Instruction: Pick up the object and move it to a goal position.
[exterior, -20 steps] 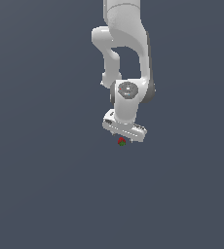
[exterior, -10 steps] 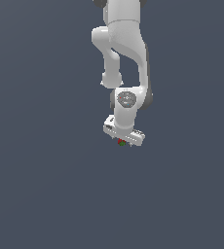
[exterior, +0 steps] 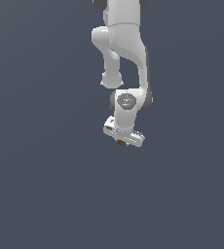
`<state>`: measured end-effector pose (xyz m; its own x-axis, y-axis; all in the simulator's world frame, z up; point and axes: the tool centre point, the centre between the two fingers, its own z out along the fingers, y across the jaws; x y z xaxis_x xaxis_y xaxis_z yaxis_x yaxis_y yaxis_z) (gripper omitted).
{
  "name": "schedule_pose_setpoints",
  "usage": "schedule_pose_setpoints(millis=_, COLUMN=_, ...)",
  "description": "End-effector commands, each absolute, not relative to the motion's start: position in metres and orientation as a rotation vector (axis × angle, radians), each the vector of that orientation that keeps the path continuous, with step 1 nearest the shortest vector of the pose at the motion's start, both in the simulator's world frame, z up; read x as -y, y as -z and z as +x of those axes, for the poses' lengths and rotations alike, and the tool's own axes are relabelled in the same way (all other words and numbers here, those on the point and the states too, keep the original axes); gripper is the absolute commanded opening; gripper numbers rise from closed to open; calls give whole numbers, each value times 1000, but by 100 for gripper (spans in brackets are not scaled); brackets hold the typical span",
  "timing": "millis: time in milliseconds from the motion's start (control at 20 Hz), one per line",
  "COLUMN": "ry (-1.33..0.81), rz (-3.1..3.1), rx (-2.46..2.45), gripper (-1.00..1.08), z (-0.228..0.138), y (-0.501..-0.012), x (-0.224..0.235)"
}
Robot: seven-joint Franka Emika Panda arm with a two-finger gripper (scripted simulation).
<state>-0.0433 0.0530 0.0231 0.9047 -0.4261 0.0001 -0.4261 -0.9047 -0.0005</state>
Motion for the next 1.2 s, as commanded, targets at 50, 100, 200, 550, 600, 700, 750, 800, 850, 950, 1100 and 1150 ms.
schedule_pose_setpoints(millis=50, ry=0, rz=-3066, rx=-687, gripper=-100, z=-43, y=-23, x=-52)
schedule_pose_setpoints(millis=100, ry=0, rz=-3066, rx=-687, gripper=-100, z=-43, y=-23, x=-52)
schedule_pose_setpoints(millis=200, ry=1, rz=-3065, rx=-686, gripper=-100, z=-43, y=-23, x=-53)
schedule_pose_setpoints(millis=550, ry=1, rz=-3065, rx=-686, gripper=-100, z=-35, y=-33, x=-56)
schedule_pose_setpoints(millis=600, ry=1, rz=-3065, rx=-686, gripper=-100, z=-33, y=-36, x=-57)
schedule_pose_setpoints(millis=700, ry=1, rz=-3065, rx=-686, gripper=-100, z=-27, y=-44, x=-59)
schedule_pose_setpoints(millis=750, ry=1, rz=-3065, rx=-686, gripper=-100, z=-24, y=-48, x=-60)
schedule_pose_setpoints(millis=800, ry=1, rz=-3065, rx=-686, gripper=-100, z=-20, y=-53, x=-61)
schedule_pose_setpoints(millis=850, ry=1, rz=-3065, rx=-686, gripper=-100, z=-16, y=-58, x=-62)
schedule_pose_setpoints(millis=950, ry=1, rz=-3066, rx=-686, gripper=-100, z=-7, y=-69, x=-65)
schedule_pose_setpoints(millis=1100, ry=1, rz=-3066, rx=-686, gripper=-100, z=7, y=-87, x=-70)
schedule_pose_setpoints(millis=1150, ry=1, rz=-3066, rx=-686, gripper=-100, z=13, y=-94, x=-72)
